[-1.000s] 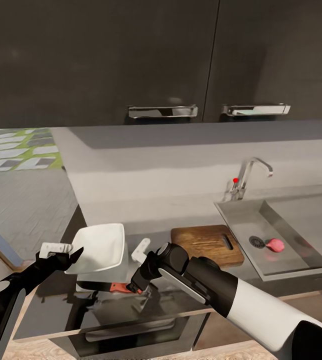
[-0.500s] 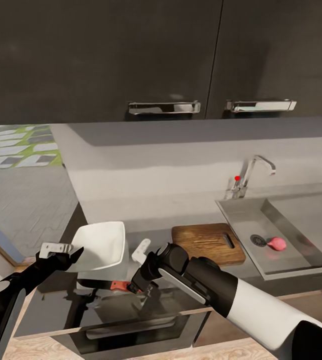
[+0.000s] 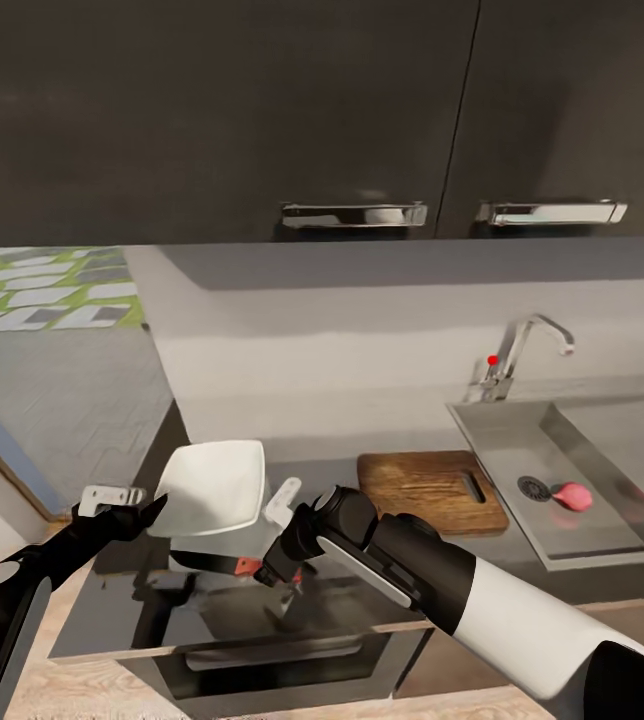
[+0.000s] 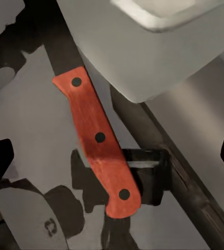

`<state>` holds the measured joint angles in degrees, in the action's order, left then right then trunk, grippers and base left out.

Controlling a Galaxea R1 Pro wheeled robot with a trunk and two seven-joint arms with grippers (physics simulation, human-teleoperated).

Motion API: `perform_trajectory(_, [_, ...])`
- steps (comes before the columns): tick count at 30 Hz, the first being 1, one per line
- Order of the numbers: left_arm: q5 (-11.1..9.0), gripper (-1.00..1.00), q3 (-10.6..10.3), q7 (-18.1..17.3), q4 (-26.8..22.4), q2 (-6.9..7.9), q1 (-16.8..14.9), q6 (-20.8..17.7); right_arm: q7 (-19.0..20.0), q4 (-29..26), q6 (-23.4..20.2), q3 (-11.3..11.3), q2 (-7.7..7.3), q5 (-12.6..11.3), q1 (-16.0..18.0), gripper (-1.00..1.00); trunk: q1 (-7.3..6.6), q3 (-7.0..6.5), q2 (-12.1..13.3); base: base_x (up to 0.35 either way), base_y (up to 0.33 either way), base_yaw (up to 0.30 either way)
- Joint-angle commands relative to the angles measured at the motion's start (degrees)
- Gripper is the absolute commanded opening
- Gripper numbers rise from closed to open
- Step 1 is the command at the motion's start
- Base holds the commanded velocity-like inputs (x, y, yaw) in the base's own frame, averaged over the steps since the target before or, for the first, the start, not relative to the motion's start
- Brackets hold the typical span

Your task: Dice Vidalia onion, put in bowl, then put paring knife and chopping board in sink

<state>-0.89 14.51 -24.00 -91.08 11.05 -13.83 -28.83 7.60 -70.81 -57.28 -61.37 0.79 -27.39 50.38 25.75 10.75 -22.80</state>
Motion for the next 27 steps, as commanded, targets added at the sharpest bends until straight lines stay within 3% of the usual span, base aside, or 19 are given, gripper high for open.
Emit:
perform_trajectory(1, [-0.1,1.0,0.1,-0.3,-0.1,0.0,-0.1,-0.4,0.6,0.0,-0.2,0.0,0.0,0.6,0.1,1.0,0.04,0.12,-0.1,0.0,0.0,0.242])
perform_trajectory(13, [-0.1,1.0,0.1,-0.3,-0.1,-0.01,-0.1,-0.4,0.6,0.0,-0.2,0.0,0.0,0.6,0.1,1.0,0.04,0.16,-0.1,0.0,0.0,0.062])
perform_trajectory(27, [-0.1,1.0,0.1,-0.3,-0.1,0.01,-0.1,-0.4,0.6,0.0,-0.2,0.0,0.0,0.6,0.1,1.0,0.04,1.34,-0.1,0.0,0.0,0.0])
